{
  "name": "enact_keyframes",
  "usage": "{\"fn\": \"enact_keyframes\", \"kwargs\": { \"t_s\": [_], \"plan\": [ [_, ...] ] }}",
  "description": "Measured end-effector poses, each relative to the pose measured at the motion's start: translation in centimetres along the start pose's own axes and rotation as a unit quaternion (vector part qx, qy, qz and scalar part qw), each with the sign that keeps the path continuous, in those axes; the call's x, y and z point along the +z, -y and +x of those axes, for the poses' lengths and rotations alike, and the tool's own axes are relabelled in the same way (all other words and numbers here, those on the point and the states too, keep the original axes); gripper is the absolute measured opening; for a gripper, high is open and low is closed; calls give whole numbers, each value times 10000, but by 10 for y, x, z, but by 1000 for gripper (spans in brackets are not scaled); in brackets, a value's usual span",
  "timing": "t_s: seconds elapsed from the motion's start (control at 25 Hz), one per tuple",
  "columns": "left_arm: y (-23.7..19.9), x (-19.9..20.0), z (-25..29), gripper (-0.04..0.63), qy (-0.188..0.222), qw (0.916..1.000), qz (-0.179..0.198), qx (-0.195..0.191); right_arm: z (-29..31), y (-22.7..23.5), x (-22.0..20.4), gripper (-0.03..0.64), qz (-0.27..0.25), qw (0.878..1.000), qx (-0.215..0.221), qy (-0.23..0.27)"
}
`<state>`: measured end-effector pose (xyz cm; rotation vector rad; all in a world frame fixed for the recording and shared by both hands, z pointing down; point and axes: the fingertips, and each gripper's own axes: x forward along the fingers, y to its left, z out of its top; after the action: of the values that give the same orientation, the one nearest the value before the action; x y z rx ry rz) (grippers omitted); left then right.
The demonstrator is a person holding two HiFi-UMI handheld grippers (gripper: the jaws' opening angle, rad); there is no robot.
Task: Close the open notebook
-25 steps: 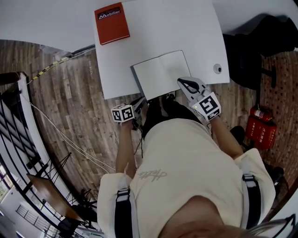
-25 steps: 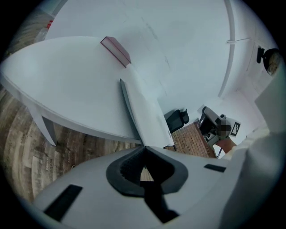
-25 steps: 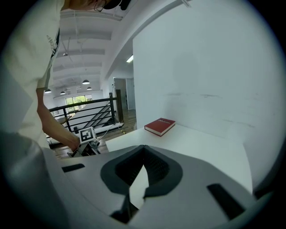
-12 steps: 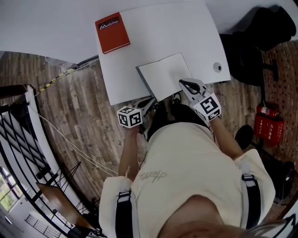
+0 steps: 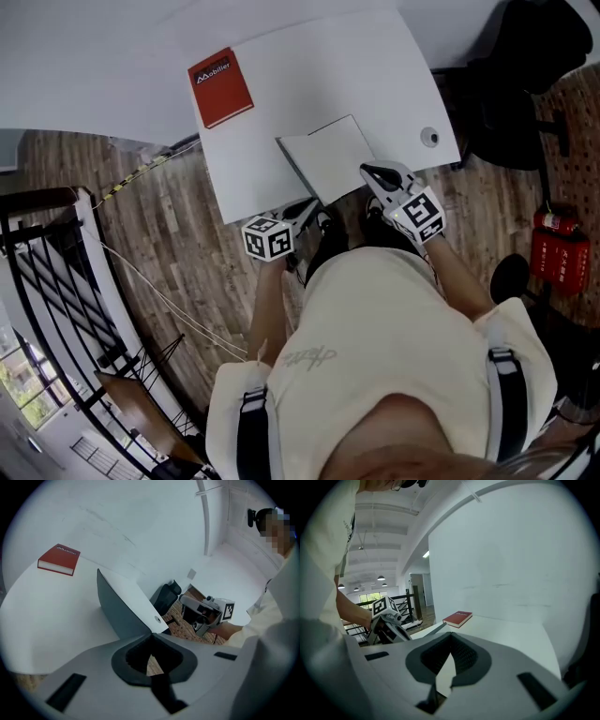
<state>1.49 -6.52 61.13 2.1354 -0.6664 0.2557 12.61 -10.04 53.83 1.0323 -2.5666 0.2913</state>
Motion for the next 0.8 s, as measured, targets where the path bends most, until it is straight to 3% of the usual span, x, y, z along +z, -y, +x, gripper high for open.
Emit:
{"fn": "enact_keyframes", "kwargs": {
  "t_s": [0.36,0.8],
  "plan": [
    [26,8,28,23,9,9991,141,391,-30,36,-18,8,350,9991,60,220],
    [40,12,55,23,41,9984,98,555,-42,63,-27,8,413,9985,256,238]
  ]
}}
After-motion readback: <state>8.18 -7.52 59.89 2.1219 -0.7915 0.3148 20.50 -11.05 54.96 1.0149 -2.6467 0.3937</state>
